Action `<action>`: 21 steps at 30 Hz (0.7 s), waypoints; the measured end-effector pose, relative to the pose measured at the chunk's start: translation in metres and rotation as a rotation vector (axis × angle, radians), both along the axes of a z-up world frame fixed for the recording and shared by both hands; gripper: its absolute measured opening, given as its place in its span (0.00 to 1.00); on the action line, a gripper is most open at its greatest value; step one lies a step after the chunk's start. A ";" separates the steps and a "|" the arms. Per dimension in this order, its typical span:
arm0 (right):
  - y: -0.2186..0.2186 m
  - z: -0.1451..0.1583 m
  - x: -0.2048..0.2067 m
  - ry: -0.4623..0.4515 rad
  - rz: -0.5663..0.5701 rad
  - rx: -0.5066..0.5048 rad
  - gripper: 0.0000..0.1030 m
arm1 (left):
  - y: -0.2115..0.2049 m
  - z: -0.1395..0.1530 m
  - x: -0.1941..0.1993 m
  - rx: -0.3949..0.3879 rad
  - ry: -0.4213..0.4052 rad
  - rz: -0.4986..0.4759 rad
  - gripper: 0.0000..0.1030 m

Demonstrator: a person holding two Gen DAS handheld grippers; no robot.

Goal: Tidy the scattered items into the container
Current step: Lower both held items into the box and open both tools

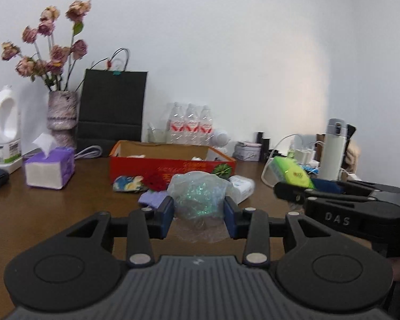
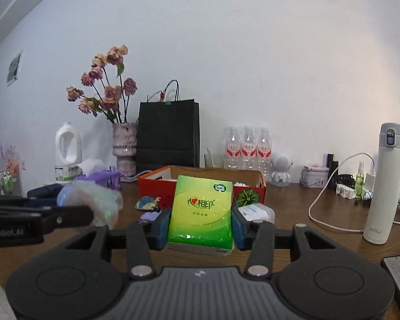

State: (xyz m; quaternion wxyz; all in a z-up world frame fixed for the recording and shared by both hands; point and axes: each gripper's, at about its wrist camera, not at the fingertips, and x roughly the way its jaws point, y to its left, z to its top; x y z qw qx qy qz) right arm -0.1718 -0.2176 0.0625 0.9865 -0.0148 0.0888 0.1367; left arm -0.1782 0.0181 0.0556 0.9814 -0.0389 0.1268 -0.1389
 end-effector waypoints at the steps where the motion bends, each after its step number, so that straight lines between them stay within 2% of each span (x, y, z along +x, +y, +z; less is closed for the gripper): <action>1: 0.001 0.000 0.001 -0.003 -0.001 -0.001 0.44 | 0.003 0.000 0.003 -0.006 0.005 0.016 0.39; 4: 0.004 0.001 0.009 -0.004 -0.005 -0.004 0.44 | 0.009 0.004 0.011 -0.009 -0.004 0.071 0.39; 6: 0.004 0.000 0.016 0.005 -0.010 -0.006 0.44 | 0.006 0.006 0.017 0.017 -0.025 0.105 0.39; 12: 0.002 0.000 0.055 0.056 -0.023 -0.001 0.44 | 0.002 0.011 0.064 0.013 0.016 0.117 0.39; 16: 0.004 0.008 0.104 0.060 -0.022 0.000 0.44 | 0.004 0.023 0.118 0.017 0.021 0.124 0.39; 21: 0.005 0.025 0.194 0.056 0.004 -0.034 0.44 | 0.012 0.041 0.214 0.022 0.018 0.145 0.39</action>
